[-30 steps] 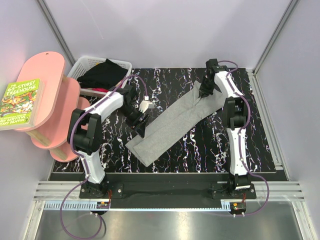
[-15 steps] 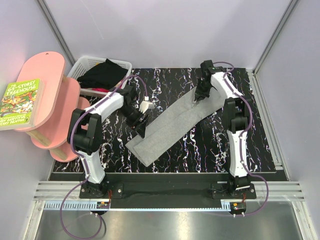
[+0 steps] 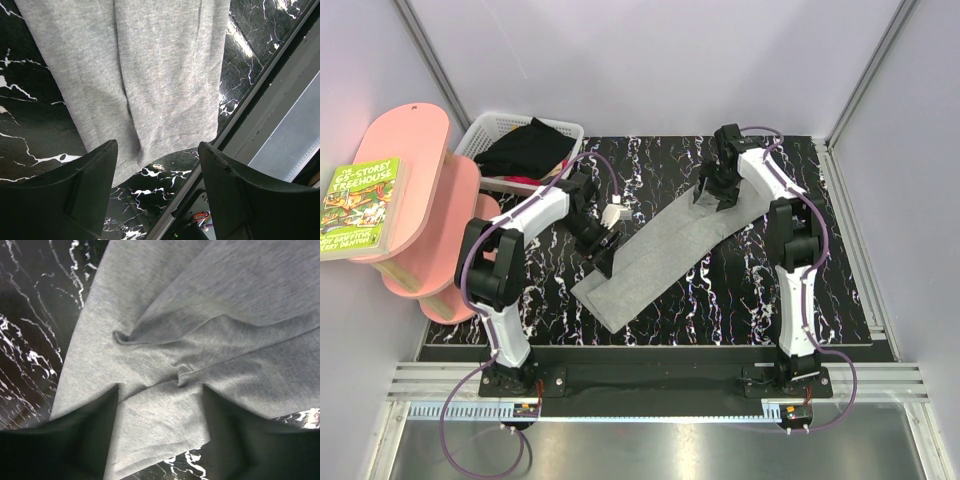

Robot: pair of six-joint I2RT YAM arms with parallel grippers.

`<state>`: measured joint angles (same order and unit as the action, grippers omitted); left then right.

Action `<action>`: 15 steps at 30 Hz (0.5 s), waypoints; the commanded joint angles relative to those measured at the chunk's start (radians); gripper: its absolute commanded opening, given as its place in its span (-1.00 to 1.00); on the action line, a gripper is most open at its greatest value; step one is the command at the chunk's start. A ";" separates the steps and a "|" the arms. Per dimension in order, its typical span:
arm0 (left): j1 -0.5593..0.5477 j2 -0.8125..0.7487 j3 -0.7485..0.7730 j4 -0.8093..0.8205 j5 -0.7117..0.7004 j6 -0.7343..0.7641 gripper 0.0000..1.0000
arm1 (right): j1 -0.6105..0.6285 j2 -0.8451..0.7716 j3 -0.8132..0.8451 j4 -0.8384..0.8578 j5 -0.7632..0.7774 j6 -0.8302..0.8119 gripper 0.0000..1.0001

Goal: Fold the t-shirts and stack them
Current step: Rotate the tshirt 45 degrees

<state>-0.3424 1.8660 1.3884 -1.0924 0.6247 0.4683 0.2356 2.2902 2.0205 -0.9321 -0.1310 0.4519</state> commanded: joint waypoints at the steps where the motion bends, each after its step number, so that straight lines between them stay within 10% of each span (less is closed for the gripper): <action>1: -0.001 -0.059 -0.023 0.016 0.010 0.004 0.40 | -0.047 0.018 0.000 0.016 0.037 0.002 0.69; 15: -0.001 -0.053 -0.031 0.016 0.012 0.003 0.40 | -0.228 0.073 0.133 0.033 -0.027 0.053 0.57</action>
<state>-0.3428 1.8465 1.3518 -1.0897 0.6228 0.4694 0.0040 2.3104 2.0640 -0.9260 -0.0967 0.4728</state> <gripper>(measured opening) 0.702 0.795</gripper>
